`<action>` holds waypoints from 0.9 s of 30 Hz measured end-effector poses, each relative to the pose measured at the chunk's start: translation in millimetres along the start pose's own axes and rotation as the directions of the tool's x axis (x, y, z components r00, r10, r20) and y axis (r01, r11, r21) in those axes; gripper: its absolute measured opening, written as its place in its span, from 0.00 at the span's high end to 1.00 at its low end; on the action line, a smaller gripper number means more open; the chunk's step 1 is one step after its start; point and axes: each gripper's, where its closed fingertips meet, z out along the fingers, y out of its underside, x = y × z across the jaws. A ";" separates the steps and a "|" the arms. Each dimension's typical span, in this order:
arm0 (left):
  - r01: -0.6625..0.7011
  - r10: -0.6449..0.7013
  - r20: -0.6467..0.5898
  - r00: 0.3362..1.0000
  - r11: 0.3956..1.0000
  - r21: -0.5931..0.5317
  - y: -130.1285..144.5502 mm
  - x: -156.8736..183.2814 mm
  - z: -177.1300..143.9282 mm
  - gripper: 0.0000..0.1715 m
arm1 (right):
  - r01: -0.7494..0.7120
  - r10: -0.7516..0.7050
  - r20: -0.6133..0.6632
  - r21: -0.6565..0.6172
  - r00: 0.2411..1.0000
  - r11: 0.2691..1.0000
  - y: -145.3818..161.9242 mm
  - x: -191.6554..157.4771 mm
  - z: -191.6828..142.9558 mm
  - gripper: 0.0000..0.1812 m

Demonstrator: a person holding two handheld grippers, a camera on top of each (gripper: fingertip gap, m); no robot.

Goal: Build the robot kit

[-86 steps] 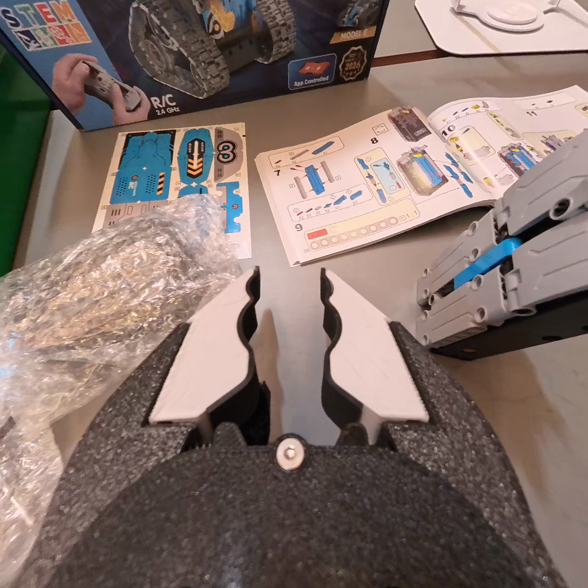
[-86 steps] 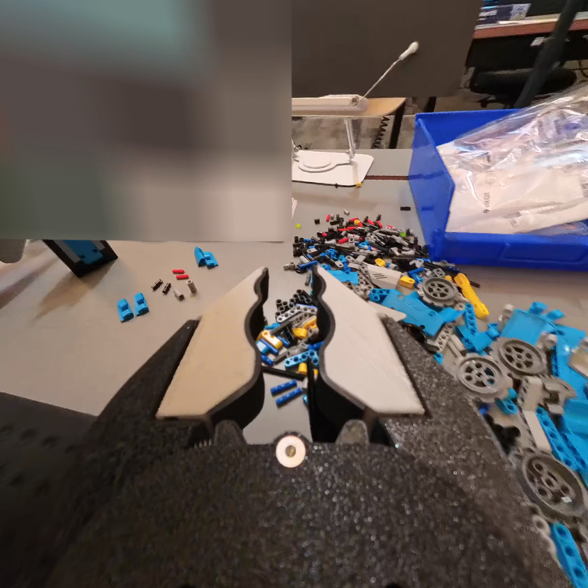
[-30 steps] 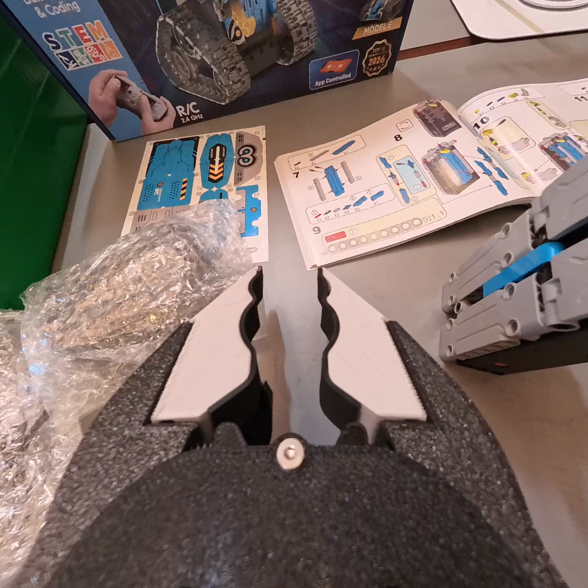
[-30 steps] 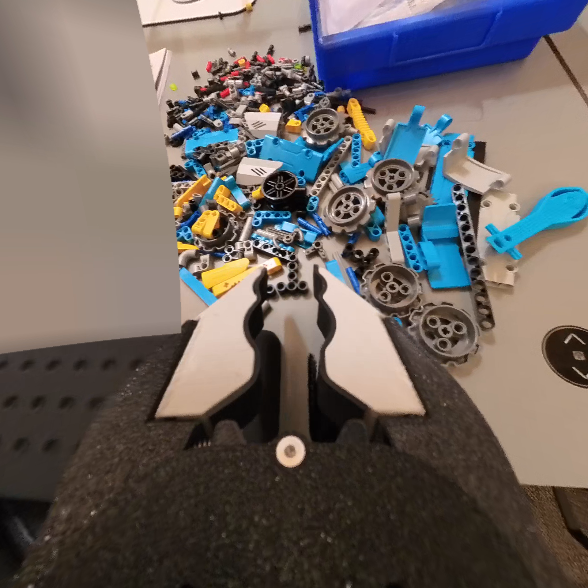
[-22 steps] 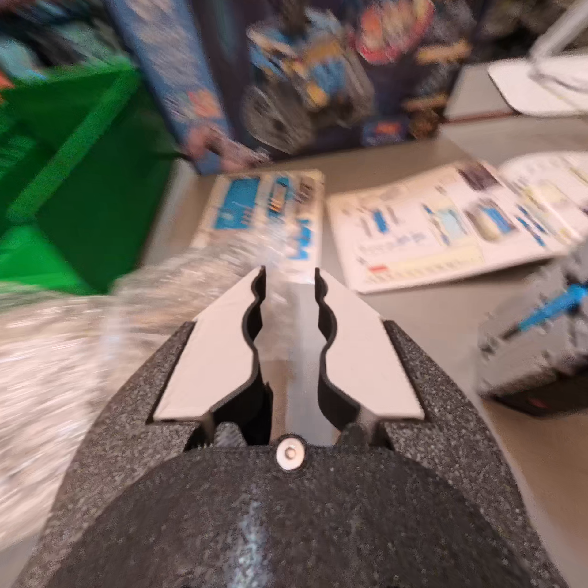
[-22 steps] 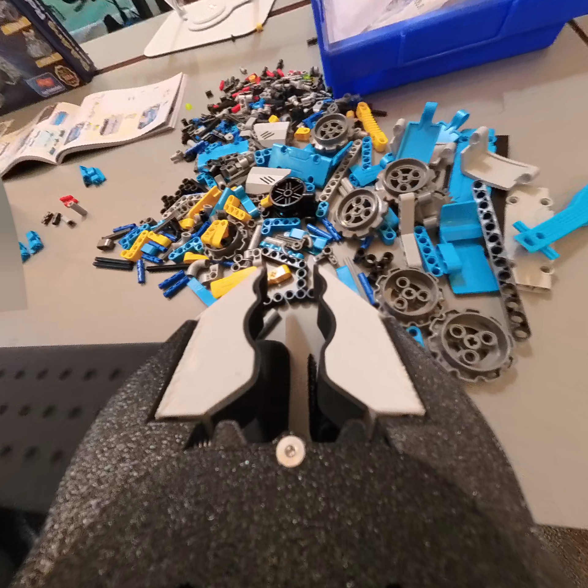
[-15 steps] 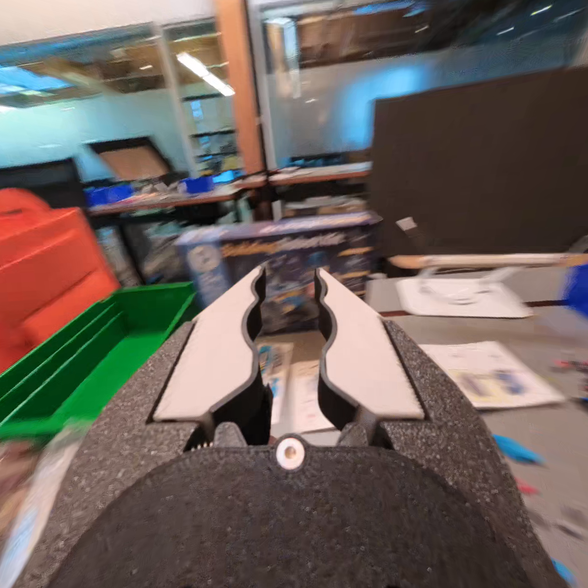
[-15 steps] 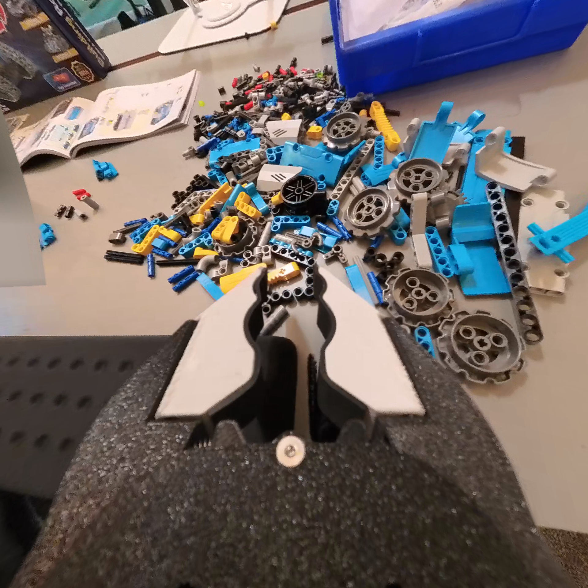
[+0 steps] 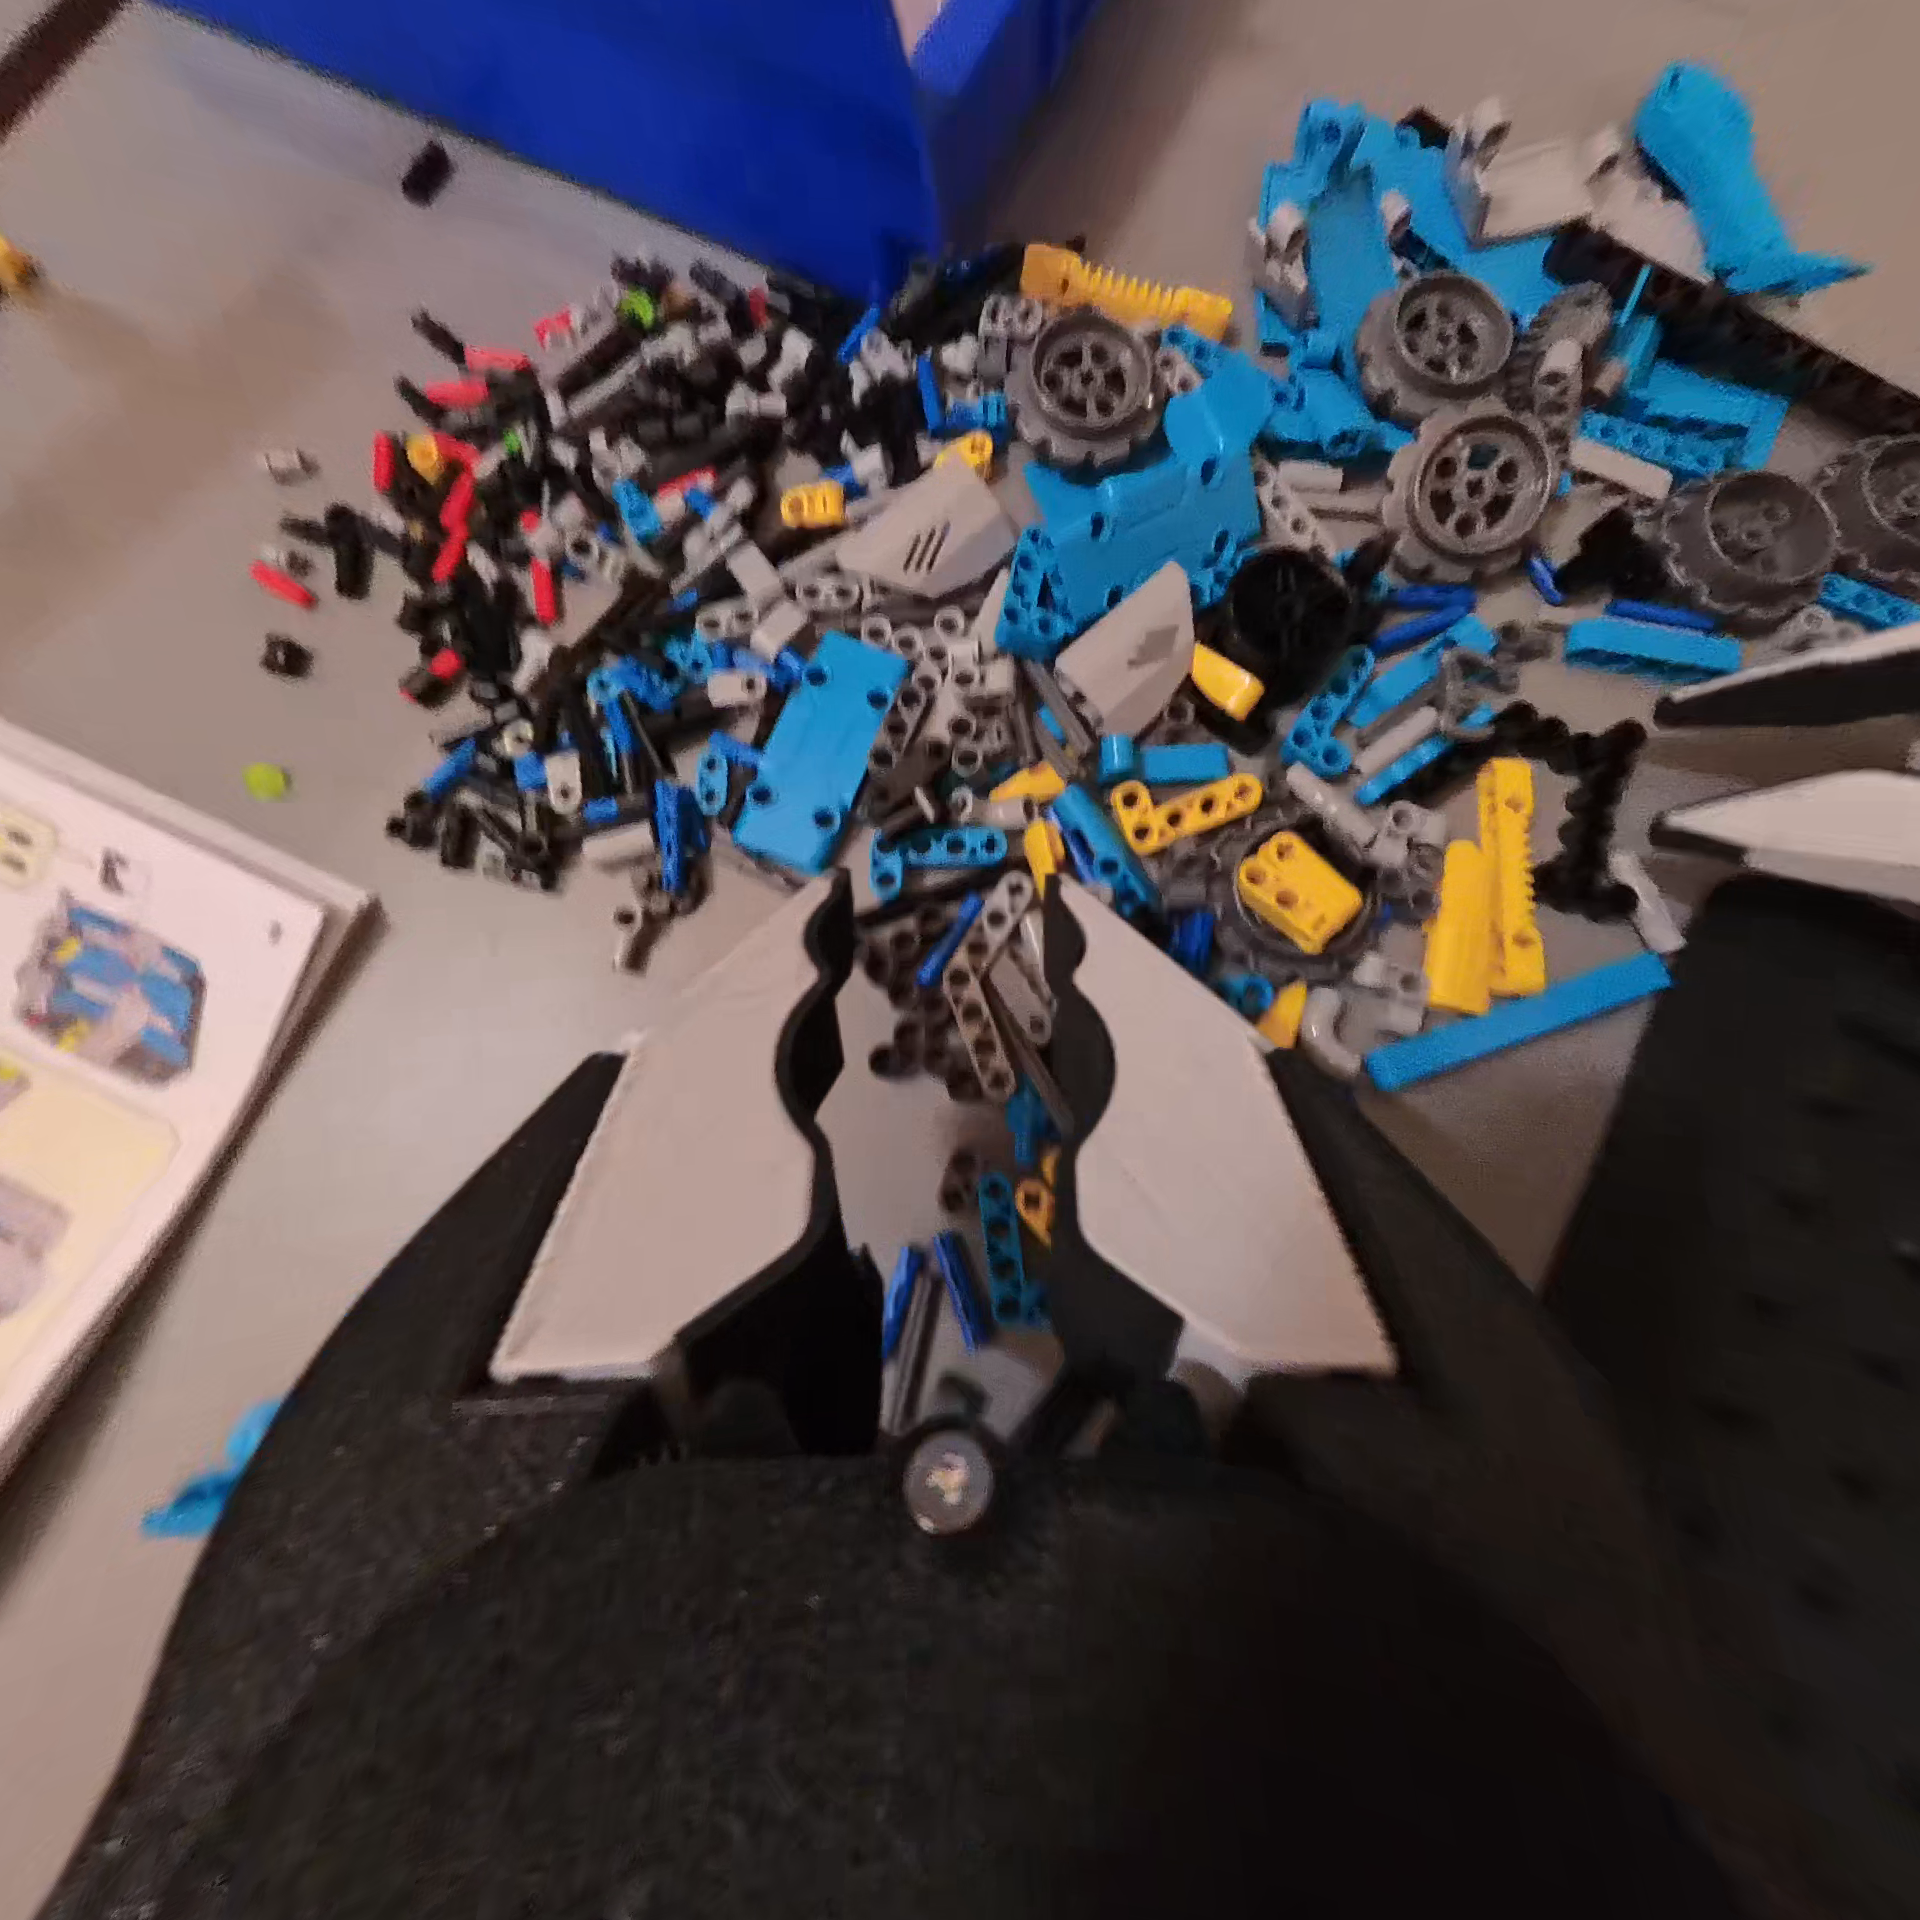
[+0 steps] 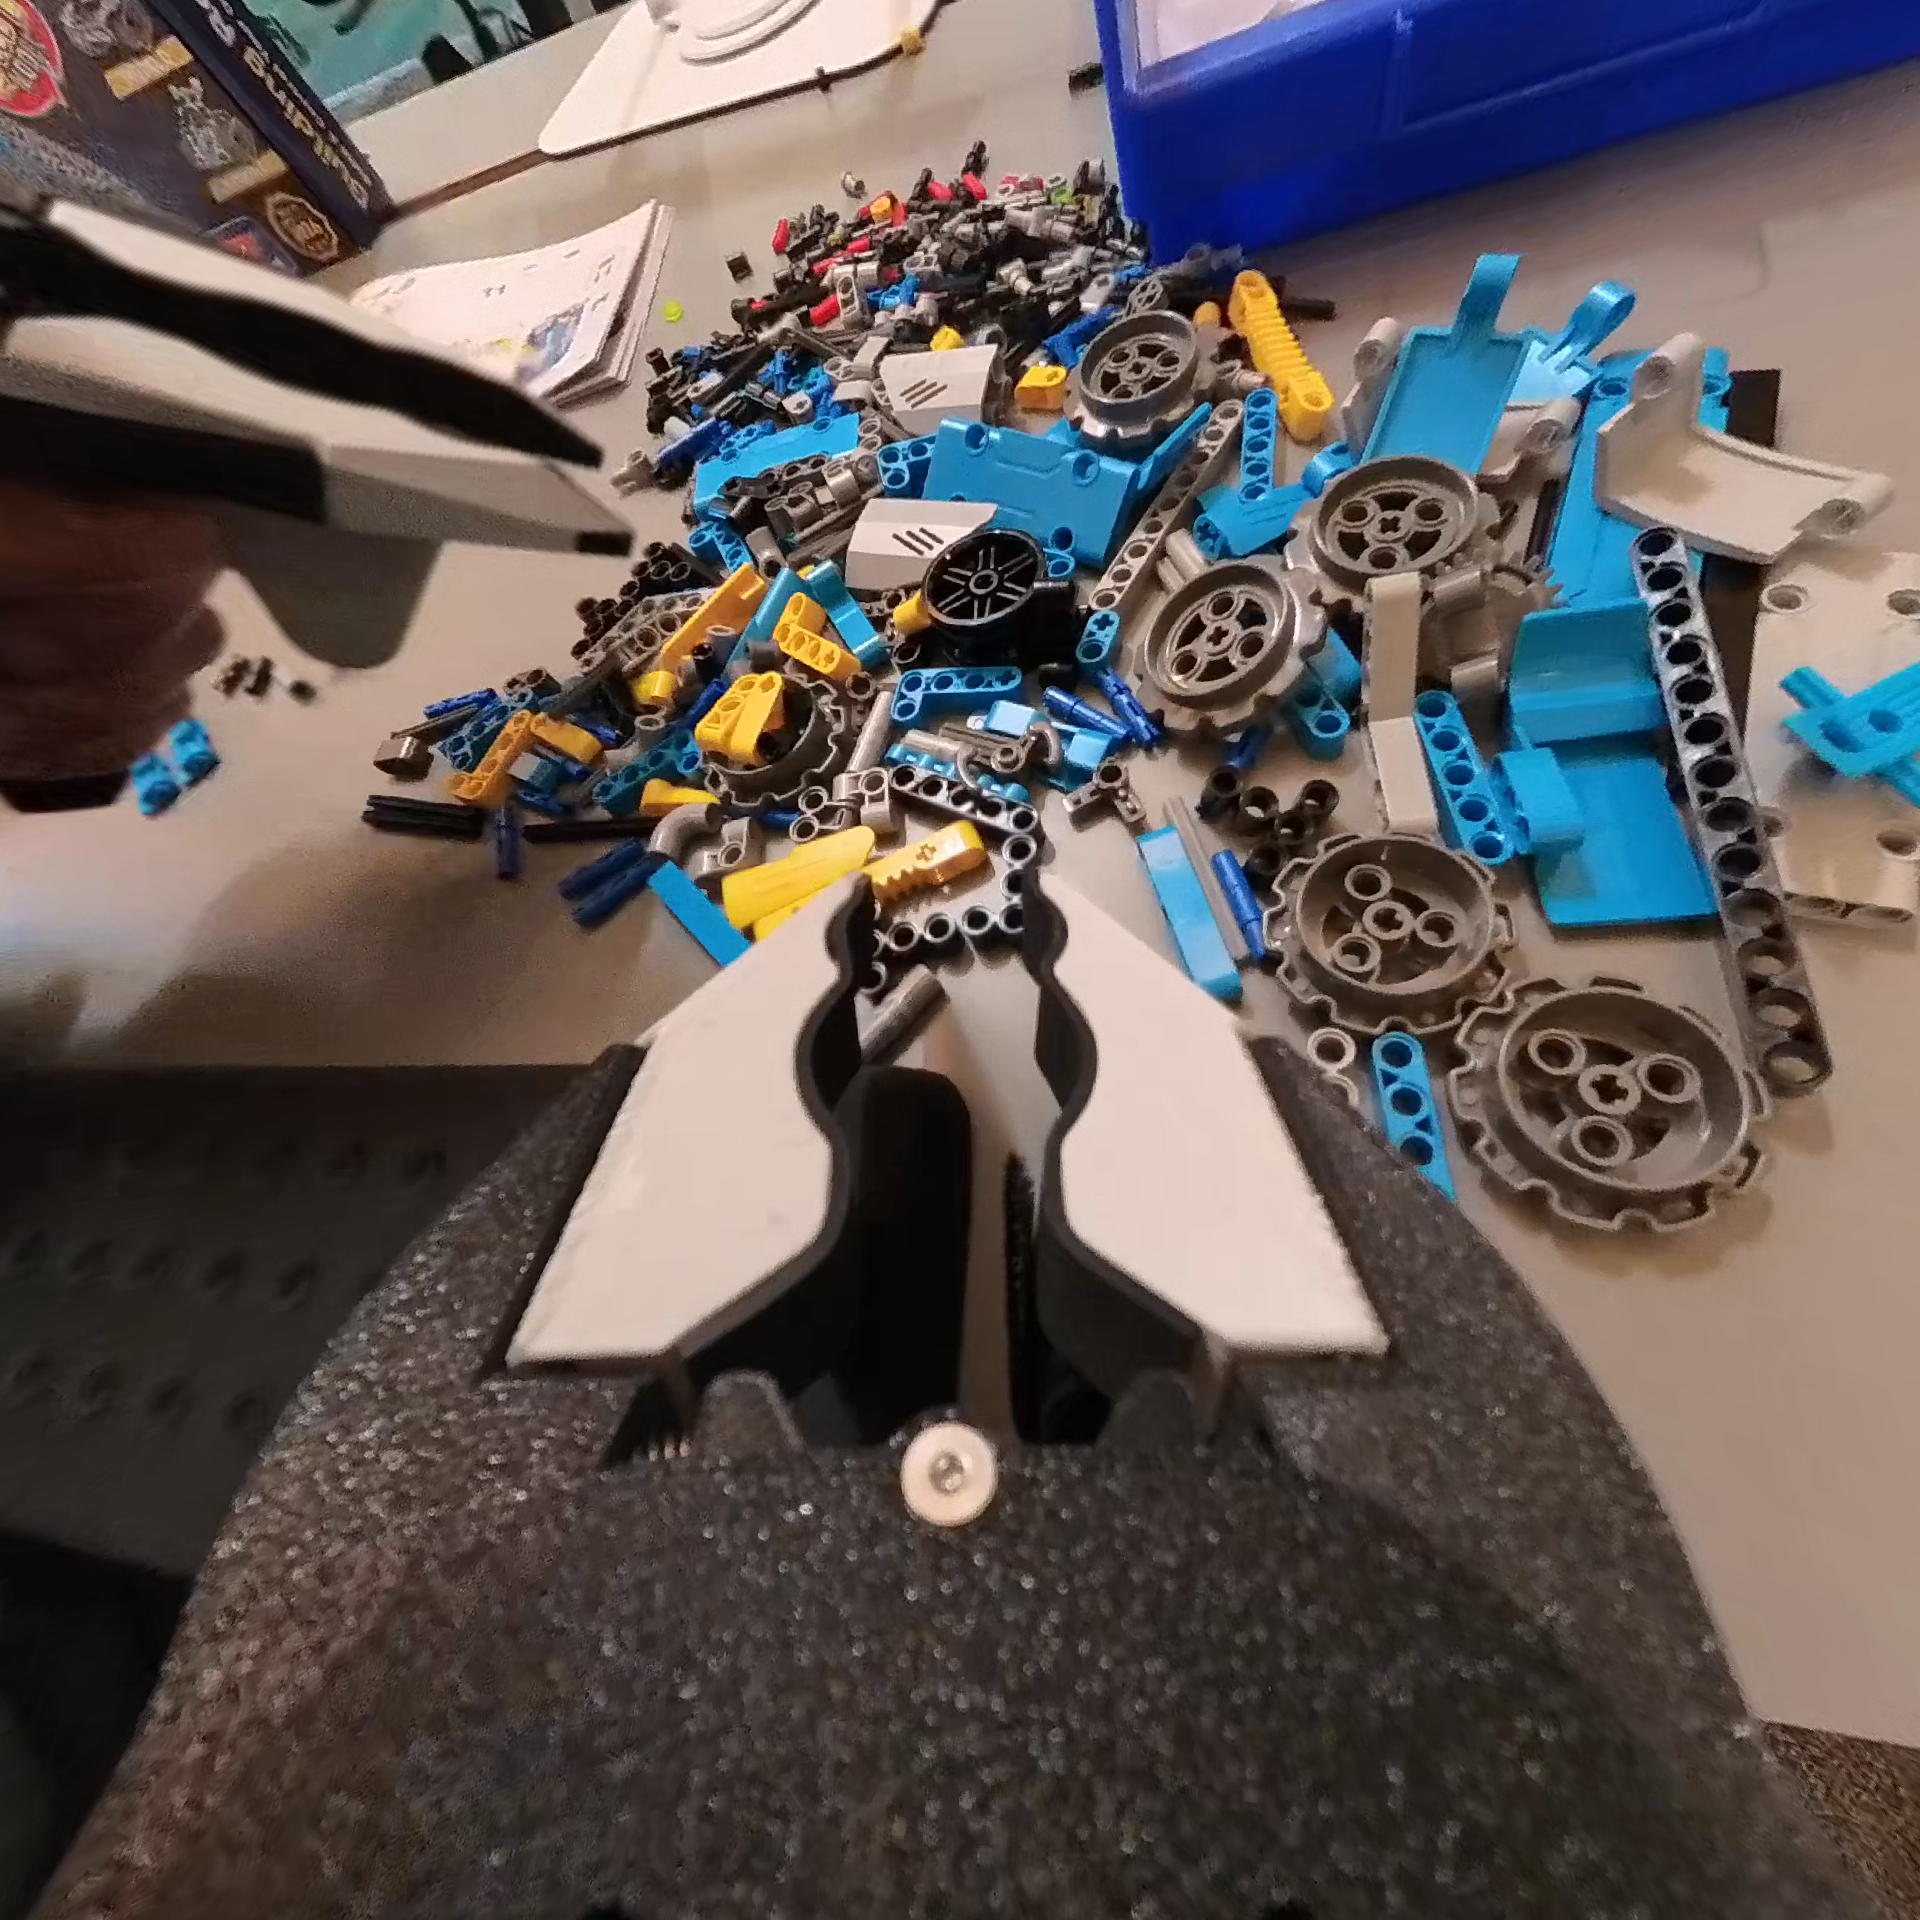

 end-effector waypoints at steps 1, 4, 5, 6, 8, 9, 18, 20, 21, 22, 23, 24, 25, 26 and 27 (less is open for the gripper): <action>-0.018 0.018 0.002 1.000 0.999 0.026 -7.5 1.0 4.2 0.79 | -0.005 0.005 0.002 0.001 1.000 1.000 0.5 0.9 -0.1 0.85; -0.002 0.005 -0.103 0.995 1.000 0.028 -20.0 17.6 18.6 0.72 | -0.029 0.028 0.014 0.007 0.999 1.000 0.4 3.0 0.3 0.84; 0.008 -0.006 -0.130 0.991 1.000 0.019 -21.4 21.8 24.7 0.70 | -0.036 0.035 0.021 0.007 0.999 0.999 0.6 3.2 0.7 0.84; 0.015 -0.013 -0.138 0.990 1.000 0.016 -23.4 23.1 30.6 0.70 | -0.041 0.041 0.025 0.007 0.999 0.999 0.7 3.4 0.9 0.84; 0.020 -0.017 -0.140 0.990 1.000 0.019 -28.0 24.1 41.0 0.70 | -0.052 0.052 0.032 0.010 0.998 0.999 0.8 4.5 0.9 0.84; 0.021 -0.018 -0.139 0.990 1.000 0.022 -30.0 24.5 45.4 0.70 | -0.059 0.059 0.036 0.012 0.998 0.998 0.9 4.9 0.7 0.84; 0.016 -0.008 -0.233 0.972 0.999 0.033 -41.2 55.6 65.7 0.77 | -0.115 0.114 0.074 0.010 0.991 0.993 3.3 6.4 0.0 0.82; -0.005 0.016 -0.246 0.969 0.999 0.045 -41.8 61.7 64.2 0.84 | -0.118 0.117 0.070 0.014 0.991 0.993 3.0 8.0 -1.0 0.83; -0.019 0.030 -0.243 0.969 0.999 0.049 -41.9 63.2 63.6 0.86 | -0.121 0.120 0.070 0.015 0.990 0.993 3.0 8.4 -1.1 0.83; -0.037 0.049 -0.234 0.971 0.998 0.052 -41.7 63.4 62.9 0.87 | -0.126 0.124 0.074 0.013 0.990 0.992 3.3 8.3 -0.9 0.82; -0.060 0.070 -0.220 0.973 0.997 0.055 -41.4 63.0 62.2 0.88 | -0.129 0.127 0.079 0.013 0.989 0.992 3.4 7.6 -0.9 0.83; -0.083 0.094 -0.204 0.975 0.995 0.058 -41.0 62.5 61.3 0.90 | -0.129 0.128 0.079 0.013 0.989 0.992 3.5 7.5 -1.0 0.83; -0.103 0.114 -0.195 0.974 0.993 0.062 -40.7 63.4 60.1 0.92 | -0.129 0.127 0.079 0.013 0.989 0.992 3.5 7.5 -1.2 0.83; -0.114 0.125 -0.198 0.972 0.991 0.065 -40.2 66.1 58.9 0.99 | -0.129 0.127 0.078 0.013 0.989 0.992 3.5 7.4 -1.1 0.83; -0.116 0.127 -0.205 0.970 0.991 0.068 -39.5 69.5 58.0 0.99 | -0.130 0.128 0.079 0.012 0.989 0.991 3.6 7.4 -1.0 0.83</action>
